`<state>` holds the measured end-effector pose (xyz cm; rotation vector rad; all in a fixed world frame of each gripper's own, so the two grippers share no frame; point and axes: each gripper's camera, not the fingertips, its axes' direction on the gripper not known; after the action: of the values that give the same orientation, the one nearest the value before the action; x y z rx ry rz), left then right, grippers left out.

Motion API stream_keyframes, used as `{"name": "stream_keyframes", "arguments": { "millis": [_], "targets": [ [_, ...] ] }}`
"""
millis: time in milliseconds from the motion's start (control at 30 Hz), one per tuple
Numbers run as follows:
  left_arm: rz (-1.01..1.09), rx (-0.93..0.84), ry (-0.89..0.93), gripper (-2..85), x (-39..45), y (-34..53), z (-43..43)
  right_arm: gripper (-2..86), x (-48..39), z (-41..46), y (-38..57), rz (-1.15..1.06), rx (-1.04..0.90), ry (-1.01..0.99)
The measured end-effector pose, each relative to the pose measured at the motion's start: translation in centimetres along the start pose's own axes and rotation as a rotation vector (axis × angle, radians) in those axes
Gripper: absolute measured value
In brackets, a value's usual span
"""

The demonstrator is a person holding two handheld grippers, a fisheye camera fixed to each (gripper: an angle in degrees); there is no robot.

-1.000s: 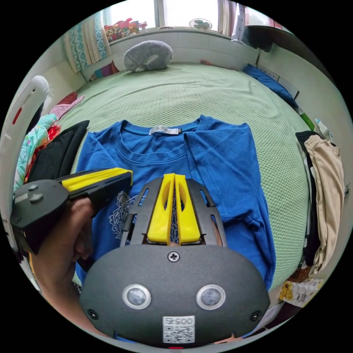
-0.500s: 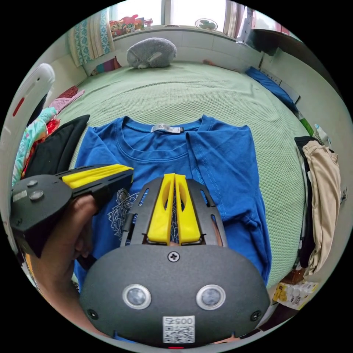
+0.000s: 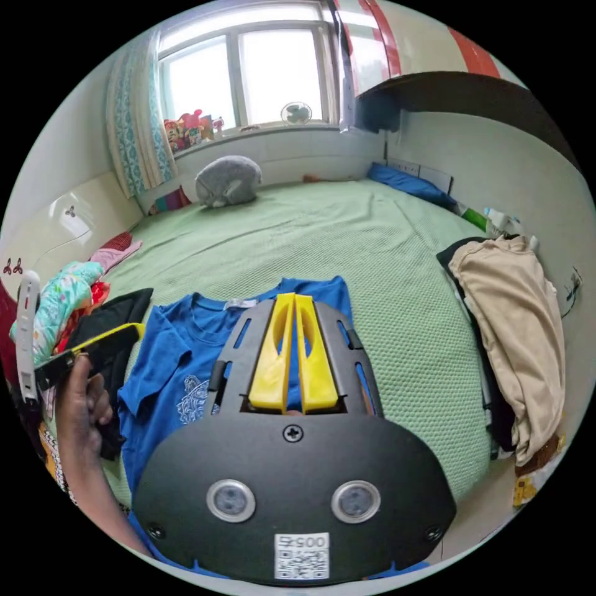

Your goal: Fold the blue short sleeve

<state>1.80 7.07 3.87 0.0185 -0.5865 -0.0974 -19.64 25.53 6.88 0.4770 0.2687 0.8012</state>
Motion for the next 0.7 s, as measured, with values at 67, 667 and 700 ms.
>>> {"name": "stream_keyframes", "arguments": {
  "millis": [67,667,700],
  "targets": [
    [-0.025,0.088,-0.001,-0.2,-1.5,0.3,-1.7,-1.2,1.2,0.3,0.0,0.03,-0.021,0.022],
    [-0.148,-0.034,0.077,-0.1,-8.8,0.6,-1.3,-1.2,4.0,0.7,-0.2,0.034,-0.035,0.011],
    [-0.147,0.014,0.076,-0.1,-9.0,0.8,-2.1,-1.2,4.4,0.8,-0.3,0.038,-0.039,0.015]
  ]
}}
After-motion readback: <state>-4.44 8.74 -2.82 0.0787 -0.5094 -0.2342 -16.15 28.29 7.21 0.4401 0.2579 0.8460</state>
